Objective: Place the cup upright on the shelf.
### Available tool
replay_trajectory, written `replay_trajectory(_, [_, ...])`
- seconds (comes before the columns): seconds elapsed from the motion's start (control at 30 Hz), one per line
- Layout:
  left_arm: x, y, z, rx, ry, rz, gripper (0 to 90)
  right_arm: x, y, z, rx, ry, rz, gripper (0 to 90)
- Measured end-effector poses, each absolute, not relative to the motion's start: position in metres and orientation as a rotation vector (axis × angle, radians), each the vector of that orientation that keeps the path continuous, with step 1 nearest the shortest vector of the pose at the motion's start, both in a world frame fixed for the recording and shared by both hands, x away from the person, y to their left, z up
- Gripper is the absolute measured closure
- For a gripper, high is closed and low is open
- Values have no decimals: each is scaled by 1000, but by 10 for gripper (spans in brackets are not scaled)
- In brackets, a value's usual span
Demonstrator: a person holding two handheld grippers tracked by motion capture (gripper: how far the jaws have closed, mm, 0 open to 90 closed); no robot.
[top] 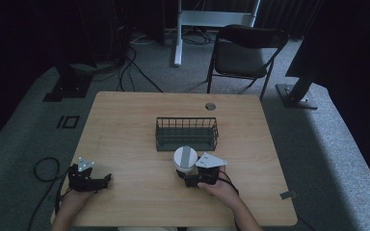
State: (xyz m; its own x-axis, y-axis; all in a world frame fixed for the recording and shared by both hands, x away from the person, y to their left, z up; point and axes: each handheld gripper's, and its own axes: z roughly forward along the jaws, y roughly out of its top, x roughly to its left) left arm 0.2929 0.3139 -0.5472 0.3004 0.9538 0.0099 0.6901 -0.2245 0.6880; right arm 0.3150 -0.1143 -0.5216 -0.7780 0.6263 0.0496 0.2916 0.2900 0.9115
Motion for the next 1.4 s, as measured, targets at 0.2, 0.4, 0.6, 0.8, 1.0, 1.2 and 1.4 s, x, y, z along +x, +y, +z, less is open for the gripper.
replay_trajectory(0.2, [293,314,-547,1997,1456,591,12,314,-115,-510,827,2234,1469,182])
replay_trajectory(0.4, [293,314,-547,1995,1457,593,13,315,-117,-499,846,2201,1466,182])
replay_trajectory(0.6, [293,314,-547,1995,1458,593,13,317,-121,-486,853,2171,1485,182])
replay_trajectory(0.8, [293,314,-547,1993,1462,595,13,322,-124,-469,856,2128,1502,182])
replay_trajectory(1.0, [293,314,-547,1992,1463,595,12,330,-122,-450,848,2089,1503,182])
replay_trajectory(1.2, [293,314,-547,1991,1463,595,12,341,-117,-436,898,2026,1507,182])
replay_trajectory(1.4, [293,314,-547,1994,1461,596,13,355,-113,-431,950,1972,1485,182])
